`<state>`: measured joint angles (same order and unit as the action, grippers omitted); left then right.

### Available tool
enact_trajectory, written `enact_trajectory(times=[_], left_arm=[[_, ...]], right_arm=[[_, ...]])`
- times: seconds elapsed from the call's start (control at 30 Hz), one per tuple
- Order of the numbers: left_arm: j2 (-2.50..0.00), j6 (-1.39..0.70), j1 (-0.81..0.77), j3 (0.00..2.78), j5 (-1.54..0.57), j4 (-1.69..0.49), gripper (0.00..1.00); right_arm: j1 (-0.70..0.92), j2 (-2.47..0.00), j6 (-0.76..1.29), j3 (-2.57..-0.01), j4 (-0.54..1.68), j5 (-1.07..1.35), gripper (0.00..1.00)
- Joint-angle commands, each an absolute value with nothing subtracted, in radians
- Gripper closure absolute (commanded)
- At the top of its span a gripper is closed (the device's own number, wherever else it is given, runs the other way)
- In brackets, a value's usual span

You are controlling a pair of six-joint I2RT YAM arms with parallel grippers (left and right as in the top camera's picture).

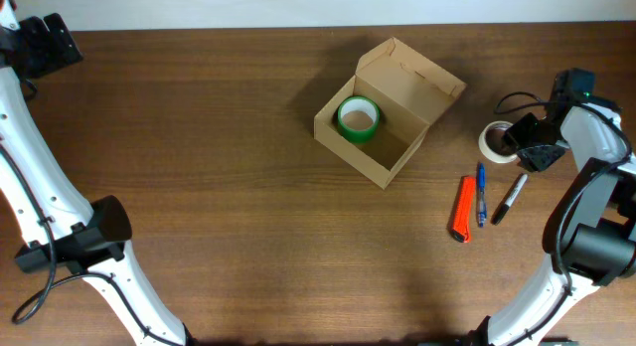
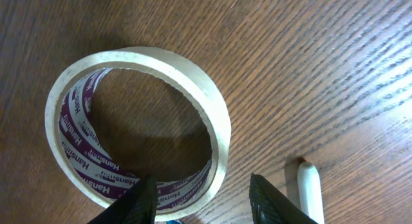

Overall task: Pack container
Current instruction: 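Move the right gripper to the white masking tape and grasp it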

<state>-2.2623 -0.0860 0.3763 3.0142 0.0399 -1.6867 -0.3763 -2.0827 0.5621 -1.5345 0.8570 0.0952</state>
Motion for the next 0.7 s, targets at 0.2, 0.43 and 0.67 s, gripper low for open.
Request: enact_trajectory(times=[0.2, 0.43, 0.67], left_arm=[[-2.233, -0.077, 0.381, 3.011, 0.03, -1.687, 0.0], [-2.233, -0.077, 0.381, 3.011, 0.03, -1.687, 0.0], [-2.233, -0.077, 0.381, 3.011, 0.03, -1.687, 0.0]], right_arm=[[-0.366, -2.102, 0.593, -1.554, 0.862, 0.028, 0.53], [-0.366, -2.145, 0.604, -1.554, 0.868, 0.033, 0.57], [-0.366, -2.146, 0.603, -1.554, 0.875, 0.033, 0.74]])
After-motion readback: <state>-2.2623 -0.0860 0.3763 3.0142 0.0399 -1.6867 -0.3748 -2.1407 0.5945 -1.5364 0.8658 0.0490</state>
